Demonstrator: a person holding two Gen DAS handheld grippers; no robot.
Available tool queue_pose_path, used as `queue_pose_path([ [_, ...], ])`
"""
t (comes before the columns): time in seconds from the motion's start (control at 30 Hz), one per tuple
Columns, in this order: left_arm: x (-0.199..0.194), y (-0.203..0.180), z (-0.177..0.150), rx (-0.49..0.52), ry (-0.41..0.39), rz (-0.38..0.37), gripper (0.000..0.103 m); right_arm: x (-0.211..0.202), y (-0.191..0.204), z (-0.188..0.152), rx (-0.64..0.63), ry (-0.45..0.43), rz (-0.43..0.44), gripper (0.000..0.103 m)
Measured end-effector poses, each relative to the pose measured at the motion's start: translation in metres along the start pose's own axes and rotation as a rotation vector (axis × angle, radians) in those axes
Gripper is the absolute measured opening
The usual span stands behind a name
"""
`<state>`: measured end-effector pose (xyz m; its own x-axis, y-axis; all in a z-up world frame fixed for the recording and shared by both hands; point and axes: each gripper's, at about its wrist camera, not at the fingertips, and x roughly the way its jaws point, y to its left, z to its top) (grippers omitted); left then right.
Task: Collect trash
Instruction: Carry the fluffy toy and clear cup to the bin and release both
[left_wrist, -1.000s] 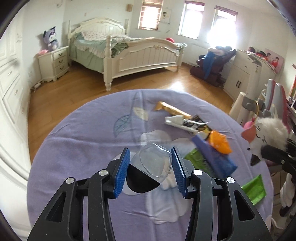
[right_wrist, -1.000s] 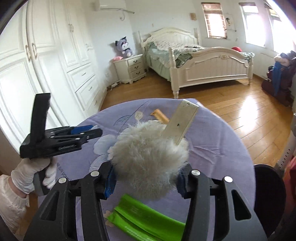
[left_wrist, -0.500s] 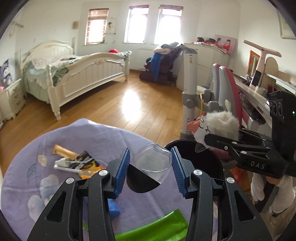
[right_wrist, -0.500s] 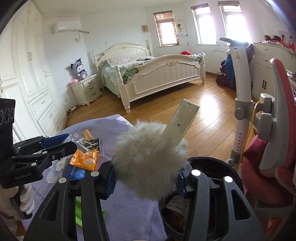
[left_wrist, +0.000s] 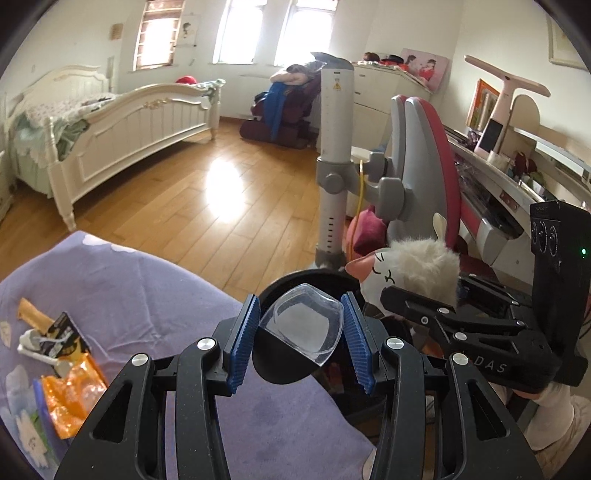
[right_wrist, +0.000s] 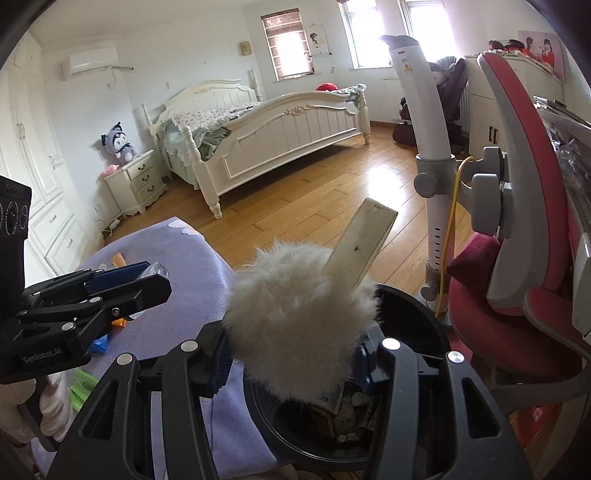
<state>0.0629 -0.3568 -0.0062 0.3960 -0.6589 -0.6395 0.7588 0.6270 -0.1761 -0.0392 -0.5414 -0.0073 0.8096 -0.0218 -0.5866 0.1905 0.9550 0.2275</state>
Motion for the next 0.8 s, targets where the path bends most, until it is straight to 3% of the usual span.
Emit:
queue_pose_path([
  [0.33,0.045,-0.01,0.0,-0.005,0.066,-0.025,0.046,0.009,-0.025,-0.013,0.046,0.044,-0.028,0.051],
  [0.8,0.071,-0.015,-0.006,-0.016,0.117,-0.038,0.046,0.018,-0.038,-0.025,0.078,0.084,-0.041,0.051],
])
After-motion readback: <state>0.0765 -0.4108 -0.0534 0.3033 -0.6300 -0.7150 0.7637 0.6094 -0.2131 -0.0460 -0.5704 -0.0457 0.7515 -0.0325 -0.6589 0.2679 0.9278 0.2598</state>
